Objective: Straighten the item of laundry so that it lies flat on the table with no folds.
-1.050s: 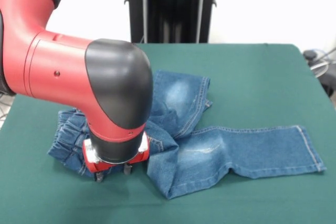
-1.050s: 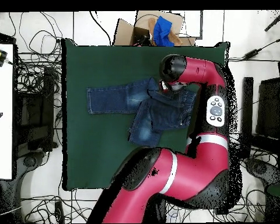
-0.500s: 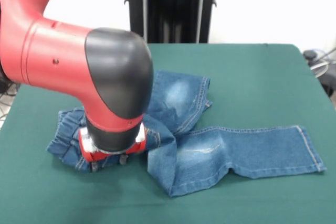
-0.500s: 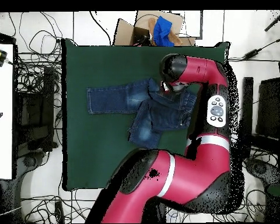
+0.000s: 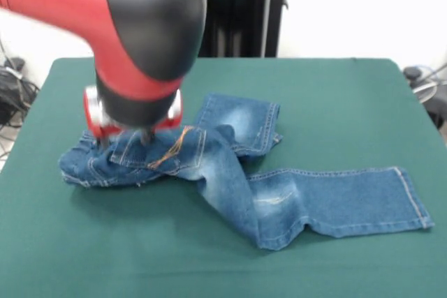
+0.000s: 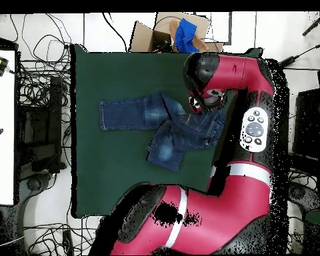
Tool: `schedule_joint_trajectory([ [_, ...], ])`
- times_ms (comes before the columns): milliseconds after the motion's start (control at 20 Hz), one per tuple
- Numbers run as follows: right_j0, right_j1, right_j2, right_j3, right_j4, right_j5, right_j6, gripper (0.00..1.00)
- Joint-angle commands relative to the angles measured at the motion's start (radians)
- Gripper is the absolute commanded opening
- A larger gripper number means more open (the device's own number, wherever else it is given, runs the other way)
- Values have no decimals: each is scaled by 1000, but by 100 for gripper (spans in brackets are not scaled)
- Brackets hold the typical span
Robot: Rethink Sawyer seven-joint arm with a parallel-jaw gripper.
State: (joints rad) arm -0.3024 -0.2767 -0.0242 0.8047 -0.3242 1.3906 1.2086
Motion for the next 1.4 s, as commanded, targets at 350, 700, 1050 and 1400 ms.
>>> schedule_joint_trajectory([
  [350,60,-108,-119,220,-82,122,73,100],
  [700,78,-185,-131,363,-63,0,87,100],
  [1050,45,-288,-114,643,-44,-331,123,100],
  [1400,-10,-367,-103,918,-8,-640,159,100],
])
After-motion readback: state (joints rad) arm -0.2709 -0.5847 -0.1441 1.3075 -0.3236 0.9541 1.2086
